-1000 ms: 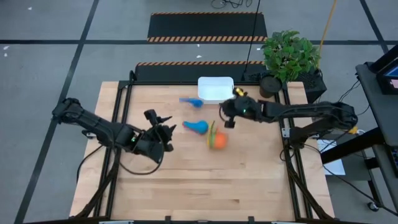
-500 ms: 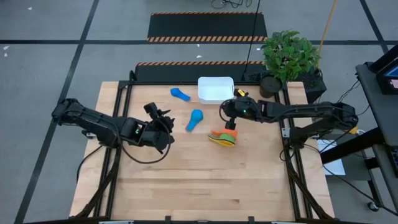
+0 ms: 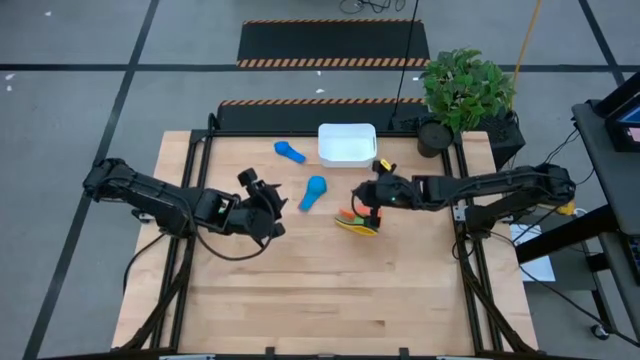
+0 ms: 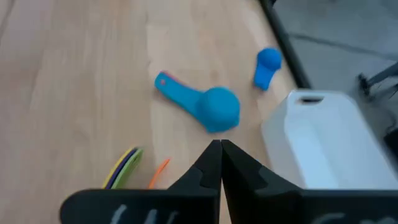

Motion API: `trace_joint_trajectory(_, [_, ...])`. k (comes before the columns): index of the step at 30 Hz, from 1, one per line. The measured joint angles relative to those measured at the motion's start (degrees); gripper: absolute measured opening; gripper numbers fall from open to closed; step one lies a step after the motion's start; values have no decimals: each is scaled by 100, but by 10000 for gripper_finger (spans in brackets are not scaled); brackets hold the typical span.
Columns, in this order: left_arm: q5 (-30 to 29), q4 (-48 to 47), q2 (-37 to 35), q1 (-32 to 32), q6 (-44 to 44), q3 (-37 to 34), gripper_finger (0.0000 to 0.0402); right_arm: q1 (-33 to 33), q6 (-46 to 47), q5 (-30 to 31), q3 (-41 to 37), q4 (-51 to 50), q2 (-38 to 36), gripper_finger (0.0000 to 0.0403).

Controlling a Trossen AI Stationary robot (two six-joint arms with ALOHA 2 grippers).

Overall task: Nest measuring cups in basket
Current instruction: Put the nested measuring cups into the white bin

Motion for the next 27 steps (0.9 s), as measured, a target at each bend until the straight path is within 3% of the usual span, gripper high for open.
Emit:
trace_joint_trajectory(5, [421, 683, 32, 0, -350, -374, 191, 175, 563, -2, -2, -482, 0, 0])
trace_joint_trajectory(13, [1125, 2588, 29, -9, -659, -940, 191, 646, 1228, -152, -2, -1025, 0, 0])
trace_joint_trajectory(20, [1851, 4208, 354, -267, -156, -1092, 191, 1201, 1701, -154, -7, -1288, 0, 0])
trace_joint_trajectory(23, [1874, 4858, 653, -440, 266, -1078, 191, 1397, 1774, -151, -7, -1224, 0, 0])
trace_joint_trajectory(27, [1871, 5057, 996, -549, 560, -985, 191, 1608, 1880, -153, -7, -1234, 2, 0])
